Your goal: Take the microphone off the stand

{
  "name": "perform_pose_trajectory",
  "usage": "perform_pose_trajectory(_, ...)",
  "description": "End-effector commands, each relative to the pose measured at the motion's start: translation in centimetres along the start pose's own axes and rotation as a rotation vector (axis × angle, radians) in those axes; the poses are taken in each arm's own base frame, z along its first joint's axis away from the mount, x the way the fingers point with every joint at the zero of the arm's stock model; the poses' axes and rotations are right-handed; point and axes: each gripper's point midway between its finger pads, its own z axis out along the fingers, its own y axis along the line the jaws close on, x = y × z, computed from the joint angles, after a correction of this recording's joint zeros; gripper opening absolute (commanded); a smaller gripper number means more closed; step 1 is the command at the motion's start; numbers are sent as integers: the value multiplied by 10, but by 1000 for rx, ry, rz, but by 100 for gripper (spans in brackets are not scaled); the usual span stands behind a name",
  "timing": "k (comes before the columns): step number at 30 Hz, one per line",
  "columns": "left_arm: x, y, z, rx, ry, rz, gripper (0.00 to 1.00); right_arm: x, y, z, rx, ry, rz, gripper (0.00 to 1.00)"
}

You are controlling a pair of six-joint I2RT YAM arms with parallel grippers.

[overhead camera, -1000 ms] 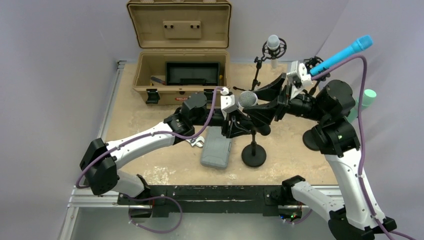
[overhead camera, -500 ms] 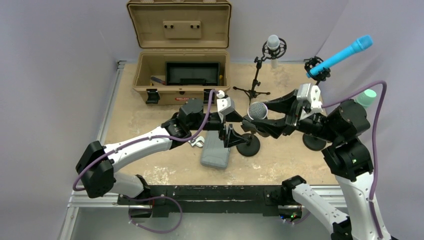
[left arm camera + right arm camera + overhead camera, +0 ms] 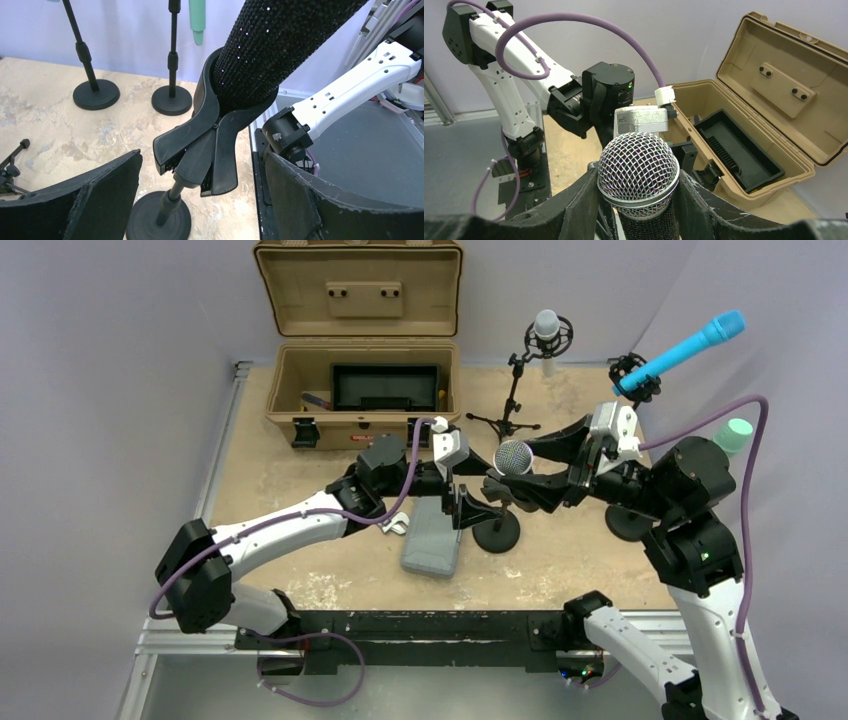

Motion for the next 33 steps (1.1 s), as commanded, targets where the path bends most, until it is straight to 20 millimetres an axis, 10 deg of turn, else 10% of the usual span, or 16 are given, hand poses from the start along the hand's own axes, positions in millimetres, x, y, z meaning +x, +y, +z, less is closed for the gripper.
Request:
perform_pose_trajectory(1,-32,-7,10,54,-81,105,89,-24,0,-1,3,-64,-86,0)
perform_pose_trajectory(12,-28,-5,18,61,-89,72,80,-24,-1,1,-7,-66,-84,0)
perform_pose_trajectory(24,-10,-5,13,49,3,24,0,-33,0,4,-24,-90,-88,0)
perform_pose_trajectory(33,6,-3,2,-7,95,-38,0,-80,0,6,-27,-221,-85,0)
